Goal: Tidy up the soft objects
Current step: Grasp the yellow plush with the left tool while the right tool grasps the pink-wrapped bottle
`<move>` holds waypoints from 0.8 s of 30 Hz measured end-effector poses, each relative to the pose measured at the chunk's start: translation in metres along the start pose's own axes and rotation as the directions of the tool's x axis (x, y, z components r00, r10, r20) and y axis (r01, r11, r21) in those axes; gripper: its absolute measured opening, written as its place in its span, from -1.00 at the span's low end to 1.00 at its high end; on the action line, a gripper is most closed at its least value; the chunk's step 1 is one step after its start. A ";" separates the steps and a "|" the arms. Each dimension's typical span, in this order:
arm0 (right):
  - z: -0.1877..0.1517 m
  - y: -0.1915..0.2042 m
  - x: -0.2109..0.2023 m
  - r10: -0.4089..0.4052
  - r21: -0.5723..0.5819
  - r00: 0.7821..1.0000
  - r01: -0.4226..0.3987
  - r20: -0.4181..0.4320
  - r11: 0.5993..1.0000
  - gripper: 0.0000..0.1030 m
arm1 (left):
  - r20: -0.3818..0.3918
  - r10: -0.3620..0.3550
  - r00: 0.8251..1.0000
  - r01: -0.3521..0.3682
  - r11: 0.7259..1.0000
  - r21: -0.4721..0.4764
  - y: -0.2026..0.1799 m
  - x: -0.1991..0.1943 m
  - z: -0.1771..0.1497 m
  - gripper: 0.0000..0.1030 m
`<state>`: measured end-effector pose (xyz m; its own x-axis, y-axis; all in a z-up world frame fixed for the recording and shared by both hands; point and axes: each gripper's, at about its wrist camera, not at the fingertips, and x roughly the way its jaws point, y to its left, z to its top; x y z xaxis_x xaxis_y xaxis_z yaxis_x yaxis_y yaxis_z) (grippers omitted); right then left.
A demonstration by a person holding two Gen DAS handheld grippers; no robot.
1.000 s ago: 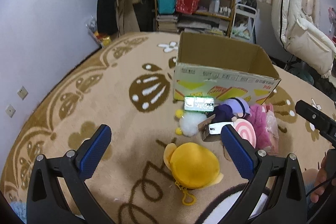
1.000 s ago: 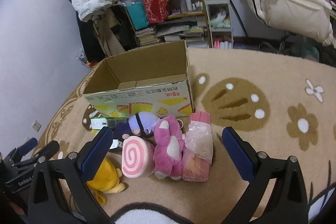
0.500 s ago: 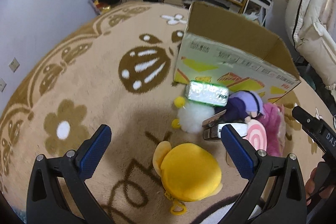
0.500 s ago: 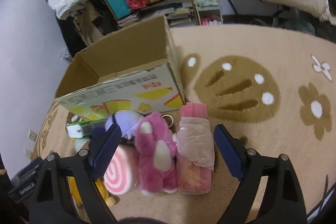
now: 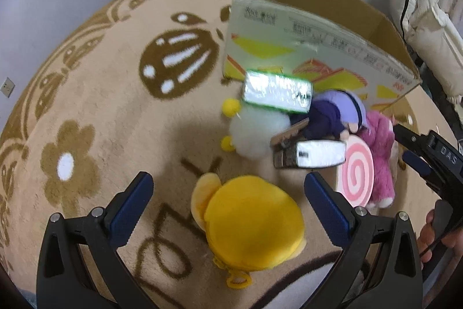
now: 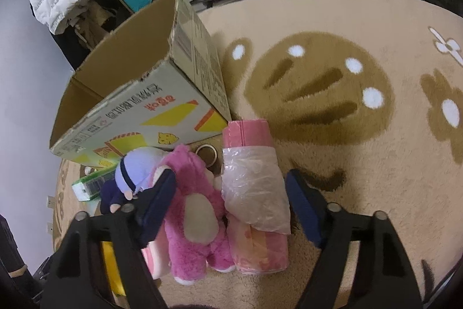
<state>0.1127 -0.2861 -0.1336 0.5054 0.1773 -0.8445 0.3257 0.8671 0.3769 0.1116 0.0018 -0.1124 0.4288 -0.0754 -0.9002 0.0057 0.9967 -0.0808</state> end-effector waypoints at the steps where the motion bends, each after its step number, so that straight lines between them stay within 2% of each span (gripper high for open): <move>1: 0.000 0.000 0.003 -0.007 -0.002 1.000 0.007 -0.008 1.000 0.44 | -0.017 -0.006 1.000 0.006 1.000 0.001 0.000 0.003 -0.001 1.00; 5: 0.003 0.002 0.007 -0.019 0.005 1.000 0.019 -0.021 1.000 0.30 | -0.068 -0.017 0.998 0.017 1.000 0.009 -0.003 0.011 -0.005 1.00; 7: 0.003 -0.001 0.006 -0.021 0.015 1.000 0.022 -0.015 1.000 0.29 | -0.084 -0.014 0.996 0.016 1.000 0.025 -0.006 0.015 -0.006 1.00; 10: 0.005 -0.003 0.007 0.017 0.023 1.000 -0.017 -0.021 1.000 0.29 | -0.108 -0.017 0.994 0.022 0.999 0.047 -0.010 0.019 -0.008 0.99; 14: 0.006 -0.004 0.010 0.000 0.032 1.000 0.001 -0.025 1.000 0.29 | -0.156 -0.029 0.987 0.040 0.997 0.065 -0.013 0.029 -0.011 0.99; 19: 0.010 -0.017 0.014 -0.020 0.079 0.999 0.023 -0.039 0.997 0.29 | -0.196 -0.012 0.981 0.029 0.996 0.085 -0.018 0.038 -0.013 0.99; 22: 0.012 -0.021 0.017 -0.012 0.106 0.999 0.018 -0.049 0.994 0.29 | -0.212 -0.005 0.977 0.026 0.995 0.096 -0.018 0.043 -0.013 0.93; 24: 0.014 -0.022 0.019 -0.014 0.105 0.998 0.020 -0.056 0.994 0.29 | -0.217 -0.002 0.976 0.025 0.994 0.103 -0.018 0.045 -0.013 0.79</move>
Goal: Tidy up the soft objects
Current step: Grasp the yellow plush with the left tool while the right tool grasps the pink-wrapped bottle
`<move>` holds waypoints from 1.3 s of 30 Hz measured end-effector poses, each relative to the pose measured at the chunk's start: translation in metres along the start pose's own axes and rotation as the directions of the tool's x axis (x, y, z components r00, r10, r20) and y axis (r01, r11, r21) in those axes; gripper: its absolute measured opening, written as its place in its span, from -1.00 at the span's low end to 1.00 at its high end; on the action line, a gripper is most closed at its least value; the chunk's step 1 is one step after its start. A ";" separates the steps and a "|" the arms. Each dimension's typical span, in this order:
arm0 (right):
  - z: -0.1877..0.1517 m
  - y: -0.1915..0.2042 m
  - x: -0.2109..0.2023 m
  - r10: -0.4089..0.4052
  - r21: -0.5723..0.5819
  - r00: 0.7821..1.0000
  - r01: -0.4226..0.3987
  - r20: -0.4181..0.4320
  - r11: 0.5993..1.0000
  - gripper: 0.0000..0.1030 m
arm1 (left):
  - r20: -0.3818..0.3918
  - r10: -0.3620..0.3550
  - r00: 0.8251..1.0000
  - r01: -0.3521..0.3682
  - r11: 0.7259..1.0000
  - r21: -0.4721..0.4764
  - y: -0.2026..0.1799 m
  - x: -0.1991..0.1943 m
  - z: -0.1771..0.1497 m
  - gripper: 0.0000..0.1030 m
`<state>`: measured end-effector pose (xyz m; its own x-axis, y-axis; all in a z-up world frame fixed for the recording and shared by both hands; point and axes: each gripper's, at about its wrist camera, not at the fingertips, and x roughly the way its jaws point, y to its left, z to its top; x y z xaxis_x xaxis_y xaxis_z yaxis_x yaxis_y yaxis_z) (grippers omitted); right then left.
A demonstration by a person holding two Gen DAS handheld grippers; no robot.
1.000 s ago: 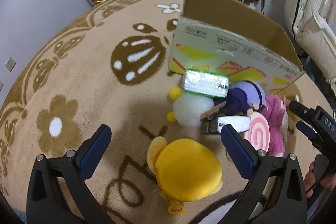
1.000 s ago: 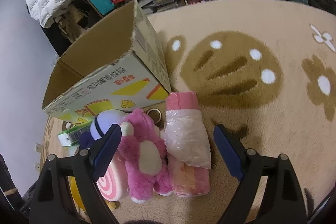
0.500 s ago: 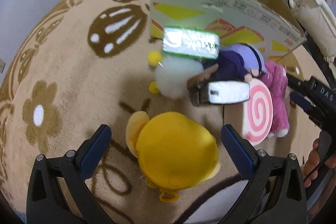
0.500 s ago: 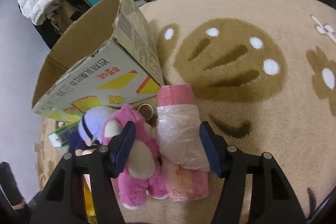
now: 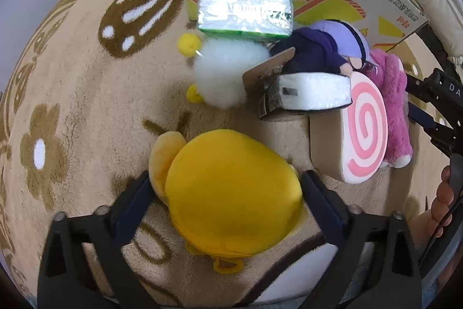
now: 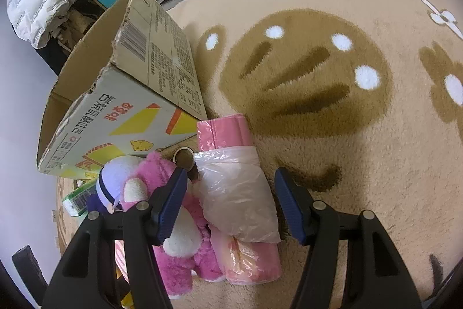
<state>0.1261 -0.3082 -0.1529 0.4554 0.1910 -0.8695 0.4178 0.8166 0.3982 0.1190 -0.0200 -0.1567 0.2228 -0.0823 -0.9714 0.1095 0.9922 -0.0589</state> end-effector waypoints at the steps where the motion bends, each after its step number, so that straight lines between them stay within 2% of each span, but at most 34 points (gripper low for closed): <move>1: 0.000 0.000 0.000 -0.001 -0.003 1.000 0.001 -0.001 1.000 0.25 | -0.004 -0.002 1.000 0.002 1.000 0.003 0.000 0.001 0.001 0.79; 2: 0.001 0.001 0.001 0.001 -0.009 1.000 -0.001 -0.006 1.000 0.11 | -0.011 -0.004 1.000 0.004 1.000 0.005 0.000 0.003 0.001 0.76; 3: 0.001 0.001 0.003 -0.001 -0.017 1.000 0.001 -0.013 1.000 0.07 | -0.019 -0.006 1.000 0.006 1.000 0.006 0.000 0.005 0.002 0.71; 8: 0.002 0.002 0.006 -0.016 -0.040 1.000 0.015 -0.025 0.999 0.06 | -0.028 -0.004 1.000 0.005 1.000 0.025 -0.003 0.009 0.005 0.63; 18: -0.001 0.013 0.023 -0.054 -0.070 0.997 0.051 -0.046 0.996 0.09 | -0.015 0.001 1.000 -0.001 1.000 0.027 -0.015 0.013 -0.008 0.60; 20: -0.002 0.018 0.024 -0.073 -0.099 0.997 0.069 -0.038 0.993 -0.02 | -0.006 0.003 1.000 -0.002 1.000 0.027 -0.015 0.011 -0.010 0.54; 27: -0.008 0.039 0.017 -0.087 -0.187 0.996 0.089 0.018 0.978 -0.07 | 0.007 -0.013 1.000 0.013 1.000 0.016 -0.013 0.008 -0.006 0.48; 32: -0.011 0.033 0.006 -0.049 -0.165 0.998 0.054 0.037 0.985 -0.07 | 0.082 0.026 0.996 -0.024 0.999 -0.034 -0.004 -0.008 -0.002 0.48; 39: -0.018 0.031 -0.019 0.005 -0.197 0.995 0.014 0.096 0.980 -0.09 | 0.199 0.060 0.978 -0.042 0.994 -0.096 0.006 -0.036 0.002 0.48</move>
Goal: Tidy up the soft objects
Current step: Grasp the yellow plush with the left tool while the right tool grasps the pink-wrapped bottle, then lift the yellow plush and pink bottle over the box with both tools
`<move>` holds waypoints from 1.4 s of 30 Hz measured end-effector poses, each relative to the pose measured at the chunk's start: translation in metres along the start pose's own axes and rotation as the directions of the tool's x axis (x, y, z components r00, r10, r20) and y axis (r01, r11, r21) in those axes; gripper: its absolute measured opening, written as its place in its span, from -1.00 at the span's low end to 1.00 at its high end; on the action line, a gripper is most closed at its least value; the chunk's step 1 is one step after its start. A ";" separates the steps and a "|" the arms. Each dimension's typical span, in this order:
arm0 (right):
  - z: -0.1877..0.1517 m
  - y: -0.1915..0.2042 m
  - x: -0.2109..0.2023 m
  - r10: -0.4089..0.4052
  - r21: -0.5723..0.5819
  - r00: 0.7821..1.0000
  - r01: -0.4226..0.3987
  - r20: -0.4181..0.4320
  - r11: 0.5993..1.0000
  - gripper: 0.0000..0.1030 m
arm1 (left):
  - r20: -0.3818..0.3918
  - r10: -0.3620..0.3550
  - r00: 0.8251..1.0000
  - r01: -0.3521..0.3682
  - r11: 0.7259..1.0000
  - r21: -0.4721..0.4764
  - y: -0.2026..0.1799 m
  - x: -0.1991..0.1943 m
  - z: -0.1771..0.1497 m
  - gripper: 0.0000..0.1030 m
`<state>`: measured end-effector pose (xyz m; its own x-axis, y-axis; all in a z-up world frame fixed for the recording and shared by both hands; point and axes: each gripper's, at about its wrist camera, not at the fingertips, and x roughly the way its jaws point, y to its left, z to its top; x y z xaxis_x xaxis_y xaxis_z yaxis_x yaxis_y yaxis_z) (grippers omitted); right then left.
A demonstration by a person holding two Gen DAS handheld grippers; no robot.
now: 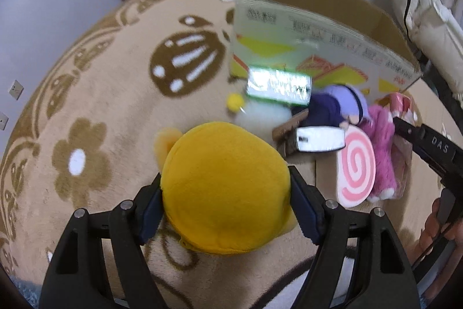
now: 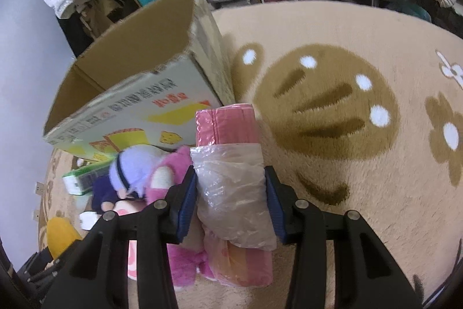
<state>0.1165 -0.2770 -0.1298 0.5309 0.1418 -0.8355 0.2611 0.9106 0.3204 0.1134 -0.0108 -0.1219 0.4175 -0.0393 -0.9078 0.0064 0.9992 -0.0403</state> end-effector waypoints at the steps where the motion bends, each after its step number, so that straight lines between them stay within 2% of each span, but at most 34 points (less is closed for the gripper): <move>1: -0.001 0.001 -0.003 0.004 -0.006 1.000 -0.004 0.009 1.000 -0.09 | 0.015 0.002 1.000 -0.002 1.000 -0.005 0.009 -0.006 -0.001 0.48; 7: -0.002 0.010 -0.020 0.025 -0.030 0.998 -0.024 0.050 0.999 -0.15 | 0.106 0.024 0.994 -0.019 0.999 -0.046 0.020 -0.045 -0.010 0.48; 9: -0.004 0.009 -0.027 0.039 -0.033 0.997 -0.037 0.062 0.999 -0.26 | 0.132 0.032 0.991 -0.025 0.998 -0.060 0.026 -0.051 -0.009 0.48; 11: -0.005 0.009 -0.034 0.062 -0.036 0.995 -0.060 0.075 0.998 -0.49 | 0.159 0.049 0.986 -0.039 0.997 -0.065 0.028 -0.057 -0.008 0.48; 14: -0.007 0.012 -0.040 0.101 -0.052 0.991 -0.096 0.086 0.994 -0.62 | 0.206 0.062 0.977 -0.052 0.997 -0.055 0.028 -0.068 -0.007 0.48; 21: -0.010 0.026 -0.059 0.113 -0.114 0.985 -0.099 0.130 0.989 -0.65 | 0.272 0.080 0.959 -0.075 0.997 -0.030 0.024 -0.086 -0.005 0.48; 28: -0.003 0.020 -0.088 0.165 -0.099 0.966 -0.148 0.199 0.984 -0.65 | 0.358 0.108 0.927 -0.126 0.992 0.028 0.014 -0.105 0.006 0.48; 36: 0.014 0.022 -0.114 0.219 -0.123 0.938 -0.192 0.270 0.974 -0.65 | 0.410 0.079 0.909 -0.116 0.991 0.067 0.005 -0.128 0.025 0.48; 42: 0.035 0.028 -0.120 0.252 -0.138 0.927 -0.221 0.279 0.965 -0.65 | 0.422 0.054 0.905 -0.091 0.994 0.067 0.008 -0.140 0.054 0.48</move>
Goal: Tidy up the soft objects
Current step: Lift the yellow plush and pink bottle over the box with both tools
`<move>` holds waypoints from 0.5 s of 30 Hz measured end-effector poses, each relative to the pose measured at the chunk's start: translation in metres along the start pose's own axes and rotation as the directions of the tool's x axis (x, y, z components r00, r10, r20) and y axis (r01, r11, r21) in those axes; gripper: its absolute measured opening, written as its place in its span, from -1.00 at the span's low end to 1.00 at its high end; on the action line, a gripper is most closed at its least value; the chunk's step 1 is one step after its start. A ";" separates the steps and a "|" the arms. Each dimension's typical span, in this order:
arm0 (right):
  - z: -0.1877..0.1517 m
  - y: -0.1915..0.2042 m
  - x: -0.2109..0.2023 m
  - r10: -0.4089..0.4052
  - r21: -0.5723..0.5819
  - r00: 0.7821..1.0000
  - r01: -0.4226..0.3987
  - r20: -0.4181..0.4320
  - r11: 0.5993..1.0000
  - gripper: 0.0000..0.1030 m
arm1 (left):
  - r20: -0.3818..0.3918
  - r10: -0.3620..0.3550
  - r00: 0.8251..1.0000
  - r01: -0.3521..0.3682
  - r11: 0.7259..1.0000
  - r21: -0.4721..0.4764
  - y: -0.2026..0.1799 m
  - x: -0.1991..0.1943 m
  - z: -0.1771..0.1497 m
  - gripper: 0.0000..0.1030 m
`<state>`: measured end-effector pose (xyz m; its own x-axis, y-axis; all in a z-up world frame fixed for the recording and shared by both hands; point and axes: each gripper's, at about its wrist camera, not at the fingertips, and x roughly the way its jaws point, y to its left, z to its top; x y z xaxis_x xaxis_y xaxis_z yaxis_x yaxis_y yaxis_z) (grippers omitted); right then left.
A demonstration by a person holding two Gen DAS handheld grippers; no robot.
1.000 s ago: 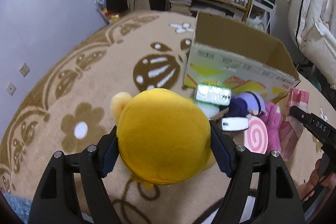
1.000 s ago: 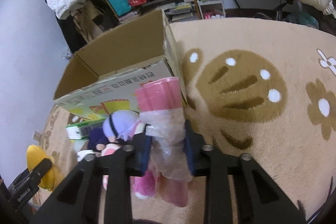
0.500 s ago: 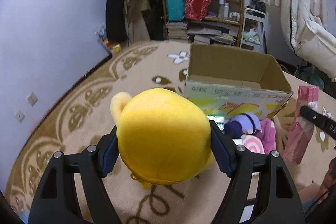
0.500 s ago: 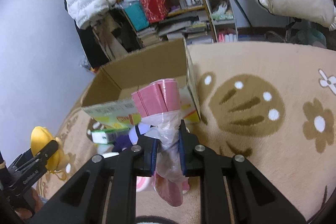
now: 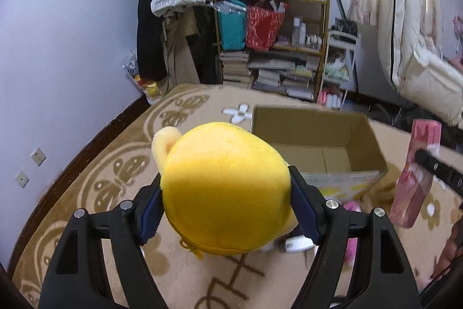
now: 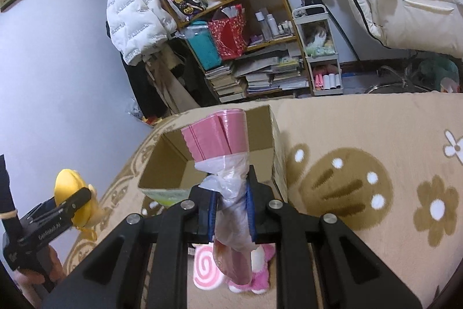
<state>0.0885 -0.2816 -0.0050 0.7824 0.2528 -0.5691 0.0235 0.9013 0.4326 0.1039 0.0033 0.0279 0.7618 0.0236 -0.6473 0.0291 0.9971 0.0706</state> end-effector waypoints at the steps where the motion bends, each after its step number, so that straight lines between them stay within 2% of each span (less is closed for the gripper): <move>1: 0.003 0.001 0.001 0.006 0.000 1.000 -0.006 0.000 1.000 -0.65 | 0.006 -0.005 1.000 0.005 1.000 -0.010 0.002 -0.001 0.007 0.48; 4: 0.012 0.003 0.001 0.041 0.001 0.999 -0.041 0.023 0.999 -0.65 | 0.043 -0.003 0.999 0.004 1.000 -0.011 0.003 -0.004 0.026 0.48; 9: 0.028 0.008 0.009 0.045 -0.015 0.999 -0.045 0.029 0.999 -0.65 | 0.079 0.009 0.997 -0.011 1.000 0.017 -0.004 0.002 0.050 0.49; 15: 0.045 0.011 0.022 0.042 -0.030 0.998 -0.041 0.045 0.999 -0.65 | 0.071 -0.010 0.997 0.008 0.999 0.038 -0.013 0.024 0.067 0.49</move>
<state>0.1344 -0.2823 0.0186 0.8096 0.2747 -0.5187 -0.0274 0.9004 0.4342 0.1657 -0.0142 0.0622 0.8057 0.0079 -0.5922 0.0599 0.9937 0.0947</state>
